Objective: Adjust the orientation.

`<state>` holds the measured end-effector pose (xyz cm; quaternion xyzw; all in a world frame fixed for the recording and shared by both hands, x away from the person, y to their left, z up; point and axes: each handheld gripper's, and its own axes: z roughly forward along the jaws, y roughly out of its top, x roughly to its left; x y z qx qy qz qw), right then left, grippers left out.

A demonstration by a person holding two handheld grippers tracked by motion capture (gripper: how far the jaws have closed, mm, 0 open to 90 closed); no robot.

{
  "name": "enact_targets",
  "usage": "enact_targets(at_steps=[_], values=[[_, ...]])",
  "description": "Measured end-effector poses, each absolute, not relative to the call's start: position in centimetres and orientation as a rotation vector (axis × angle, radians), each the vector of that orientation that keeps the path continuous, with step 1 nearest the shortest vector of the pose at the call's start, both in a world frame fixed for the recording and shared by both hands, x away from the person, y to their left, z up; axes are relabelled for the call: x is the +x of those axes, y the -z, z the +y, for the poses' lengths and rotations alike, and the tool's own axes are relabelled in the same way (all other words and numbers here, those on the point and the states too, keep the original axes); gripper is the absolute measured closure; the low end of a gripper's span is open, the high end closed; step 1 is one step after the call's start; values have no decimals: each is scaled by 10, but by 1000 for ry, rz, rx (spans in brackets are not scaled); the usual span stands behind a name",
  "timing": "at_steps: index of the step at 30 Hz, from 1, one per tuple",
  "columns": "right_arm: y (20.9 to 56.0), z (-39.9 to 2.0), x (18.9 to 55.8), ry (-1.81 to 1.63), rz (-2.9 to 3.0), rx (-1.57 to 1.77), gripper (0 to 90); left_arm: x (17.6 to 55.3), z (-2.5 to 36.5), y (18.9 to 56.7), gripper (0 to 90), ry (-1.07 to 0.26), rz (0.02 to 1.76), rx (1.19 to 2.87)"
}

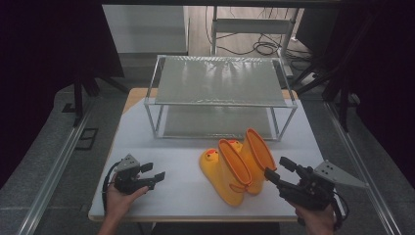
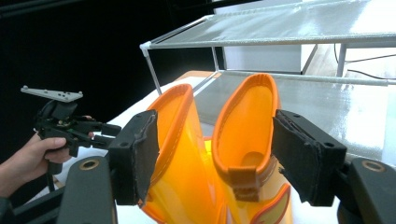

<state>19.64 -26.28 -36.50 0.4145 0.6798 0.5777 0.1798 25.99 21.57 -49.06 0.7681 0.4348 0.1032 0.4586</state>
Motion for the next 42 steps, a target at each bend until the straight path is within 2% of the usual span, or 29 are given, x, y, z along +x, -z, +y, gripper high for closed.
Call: enact_targets(at_steps=[25, 38, 42], values=[[346, -272, 241, -1531, 2234, 1242, 327, 261, 214, 488, 339, -256, 1060, 1895], [327, -249, 269, -1374, 2440, 1243, 340, 260, 213, 488, 339, -256, 1056, 1903], [324, -238, 278, -1324, 2482, 1251, 310, 260, 214, 487, 339, -257, 1060, 1895]])
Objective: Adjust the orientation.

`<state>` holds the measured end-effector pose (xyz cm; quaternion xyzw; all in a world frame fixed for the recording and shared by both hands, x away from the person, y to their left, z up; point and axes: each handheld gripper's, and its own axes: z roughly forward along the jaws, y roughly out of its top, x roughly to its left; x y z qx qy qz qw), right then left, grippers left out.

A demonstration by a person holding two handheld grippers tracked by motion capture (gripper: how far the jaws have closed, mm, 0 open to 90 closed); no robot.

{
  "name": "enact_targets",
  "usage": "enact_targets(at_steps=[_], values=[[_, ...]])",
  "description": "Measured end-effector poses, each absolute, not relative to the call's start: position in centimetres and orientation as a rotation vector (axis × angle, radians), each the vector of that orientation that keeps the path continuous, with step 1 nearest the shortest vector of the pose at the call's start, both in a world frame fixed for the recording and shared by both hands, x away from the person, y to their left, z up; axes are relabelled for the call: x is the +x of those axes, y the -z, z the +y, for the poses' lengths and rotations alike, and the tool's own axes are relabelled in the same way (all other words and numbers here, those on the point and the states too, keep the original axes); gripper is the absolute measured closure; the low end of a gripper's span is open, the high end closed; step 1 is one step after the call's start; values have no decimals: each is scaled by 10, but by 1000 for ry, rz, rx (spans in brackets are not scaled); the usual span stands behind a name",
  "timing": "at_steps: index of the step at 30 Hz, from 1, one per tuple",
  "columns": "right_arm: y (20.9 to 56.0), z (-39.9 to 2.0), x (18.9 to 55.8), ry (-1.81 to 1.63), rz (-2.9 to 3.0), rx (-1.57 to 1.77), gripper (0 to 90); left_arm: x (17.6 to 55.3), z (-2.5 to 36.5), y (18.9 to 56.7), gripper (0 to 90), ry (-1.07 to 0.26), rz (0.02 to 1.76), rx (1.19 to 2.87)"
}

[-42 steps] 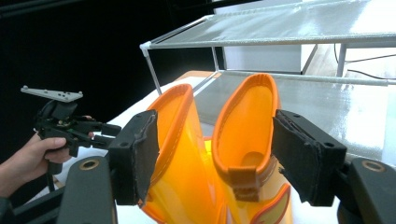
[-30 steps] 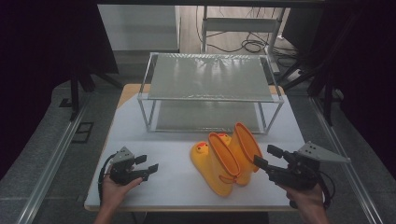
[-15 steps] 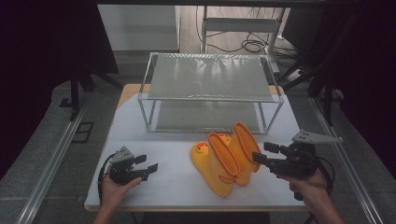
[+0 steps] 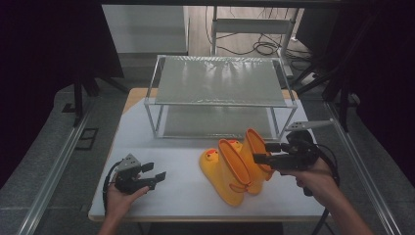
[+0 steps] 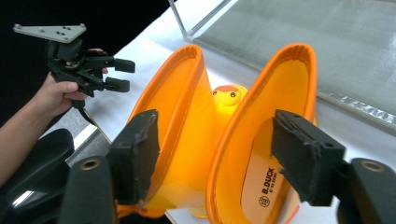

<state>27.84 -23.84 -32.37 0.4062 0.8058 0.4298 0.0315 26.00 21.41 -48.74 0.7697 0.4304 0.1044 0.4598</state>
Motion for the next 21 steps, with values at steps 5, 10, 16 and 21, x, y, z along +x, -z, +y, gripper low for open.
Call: enact_targets(at_steps=[5, 10, 16, 21], values=[[325, -228, 288, -1271, 2539, 1268, 309, 260, 215, 488, 339, -259, 1062, 1893], [326, -223, 292, -1258, 2556, 1276, 310, 260, 216, 487, 339, -260, 1059, 1890], [330, -225, 294, -1244, 2569, 1302, 308, 260, 216, 487, 340, -263, 1059, 1892], [332, -222, 295, -1211, 2592, 1307, 308, 259, 214, 487, 339, -260, 1057, 1897]])
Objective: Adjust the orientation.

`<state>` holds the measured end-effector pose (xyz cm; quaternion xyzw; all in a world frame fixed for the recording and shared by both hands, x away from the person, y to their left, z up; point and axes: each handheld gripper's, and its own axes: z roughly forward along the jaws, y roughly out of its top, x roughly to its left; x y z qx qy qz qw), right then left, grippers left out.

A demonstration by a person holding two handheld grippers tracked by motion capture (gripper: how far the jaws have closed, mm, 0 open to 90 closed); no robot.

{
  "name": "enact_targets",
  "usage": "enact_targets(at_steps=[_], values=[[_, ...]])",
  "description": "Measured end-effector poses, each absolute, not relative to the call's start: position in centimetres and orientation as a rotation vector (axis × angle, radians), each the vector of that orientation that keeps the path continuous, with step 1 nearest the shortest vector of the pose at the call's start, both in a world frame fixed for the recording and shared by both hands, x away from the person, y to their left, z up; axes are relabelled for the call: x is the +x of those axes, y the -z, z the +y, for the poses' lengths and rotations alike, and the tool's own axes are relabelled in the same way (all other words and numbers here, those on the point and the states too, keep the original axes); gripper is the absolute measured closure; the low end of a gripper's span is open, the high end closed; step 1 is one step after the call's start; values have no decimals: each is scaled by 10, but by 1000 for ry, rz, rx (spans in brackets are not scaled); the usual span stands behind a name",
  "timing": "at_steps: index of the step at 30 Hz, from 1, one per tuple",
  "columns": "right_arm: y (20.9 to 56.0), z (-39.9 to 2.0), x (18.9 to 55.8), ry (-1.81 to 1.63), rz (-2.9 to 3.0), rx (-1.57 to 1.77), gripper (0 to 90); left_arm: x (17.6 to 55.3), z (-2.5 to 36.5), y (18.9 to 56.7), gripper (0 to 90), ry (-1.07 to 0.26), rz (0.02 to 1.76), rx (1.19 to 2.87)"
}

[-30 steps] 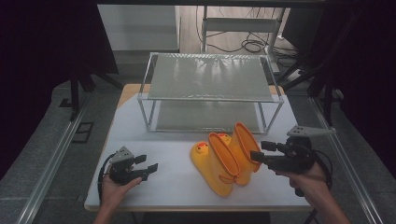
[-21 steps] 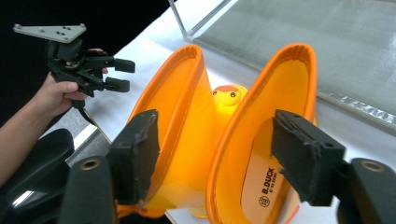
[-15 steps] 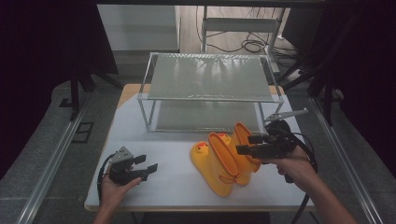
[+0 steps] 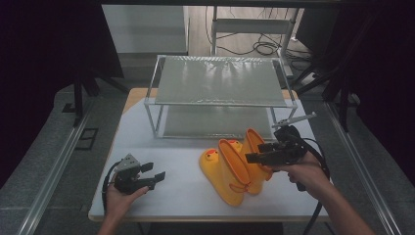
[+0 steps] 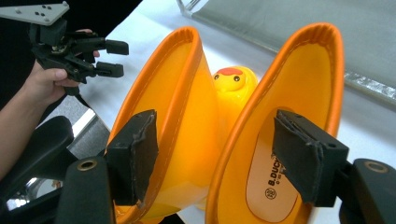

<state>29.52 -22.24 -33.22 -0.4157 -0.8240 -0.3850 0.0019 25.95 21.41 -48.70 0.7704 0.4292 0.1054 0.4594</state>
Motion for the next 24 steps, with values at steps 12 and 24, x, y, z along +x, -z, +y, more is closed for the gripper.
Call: enact_targets(at_steps=[12, 24], values=[[337, -211, 298, 1143, -2588, -1277, 305, 260, 214, 488, 339, -260, 1058, 1897], [344, -198, 301, 1010, -2630, -1270, 319, 260, 214, 488, 339, -260, 1058, 1899]])
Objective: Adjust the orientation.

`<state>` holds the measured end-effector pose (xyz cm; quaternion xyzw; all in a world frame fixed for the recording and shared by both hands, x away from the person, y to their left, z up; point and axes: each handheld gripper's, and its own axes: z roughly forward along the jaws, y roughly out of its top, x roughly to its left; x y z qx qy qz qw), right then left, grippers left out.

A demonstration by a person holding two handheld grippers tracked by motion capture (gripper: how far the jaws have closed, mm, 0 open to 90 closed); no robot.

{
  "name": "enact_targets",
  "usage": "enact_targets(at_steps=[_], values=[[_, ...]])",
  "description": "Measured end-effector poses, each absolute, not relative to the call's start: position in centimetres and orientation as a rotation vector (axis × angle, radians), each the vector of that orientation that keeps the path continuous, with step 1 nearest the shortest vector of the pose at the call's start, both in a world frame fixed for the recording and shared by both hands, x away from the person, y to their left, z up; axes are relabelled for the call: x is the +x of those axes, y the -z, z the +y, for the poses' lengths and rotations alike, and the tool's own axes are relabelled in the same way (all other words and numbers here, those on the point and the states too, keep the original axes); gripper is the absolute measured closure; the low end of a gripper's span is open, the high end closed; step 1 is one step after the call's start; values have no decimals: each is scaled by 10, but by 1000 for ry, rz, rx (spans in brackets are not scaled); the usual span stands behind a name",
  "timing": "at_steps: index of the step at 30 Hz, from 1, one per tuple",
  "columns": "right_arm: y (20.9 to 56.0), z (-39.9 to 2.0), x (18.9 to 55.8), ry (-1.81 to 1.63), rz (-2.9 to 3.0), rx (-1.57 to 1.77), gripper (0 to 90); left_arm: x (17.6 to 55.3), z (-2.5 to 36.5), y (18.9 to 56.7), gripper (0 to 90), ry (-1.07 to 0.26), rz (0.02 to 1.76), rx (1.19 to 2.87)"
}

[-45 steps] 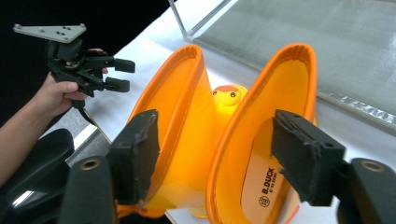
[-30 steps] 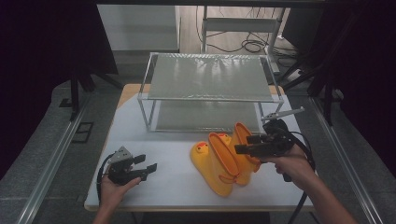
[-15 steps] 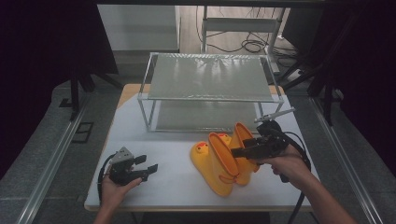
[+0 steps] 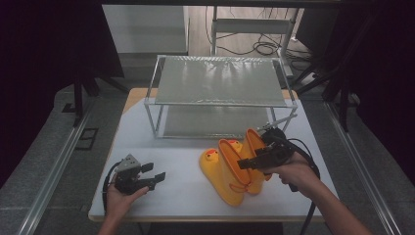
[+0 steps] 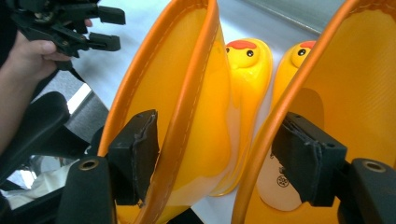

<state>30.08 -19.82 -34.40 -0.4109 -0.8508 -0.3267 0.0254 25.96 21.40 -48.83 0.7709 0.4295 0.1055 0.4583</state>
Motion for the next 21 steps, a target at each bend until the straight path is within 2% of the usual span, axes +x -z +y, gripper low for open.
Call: enact_targets(at_steps=[11, 21], values=[[343, -181, 310, 827, -2683, -1317, 377, 260, 213, 489, 339, -260, 1057, 1900], [346, -183, 314, 712, -2737, -1372, 546, 259, 214, 488, 339, -262, 1057, 1897]])
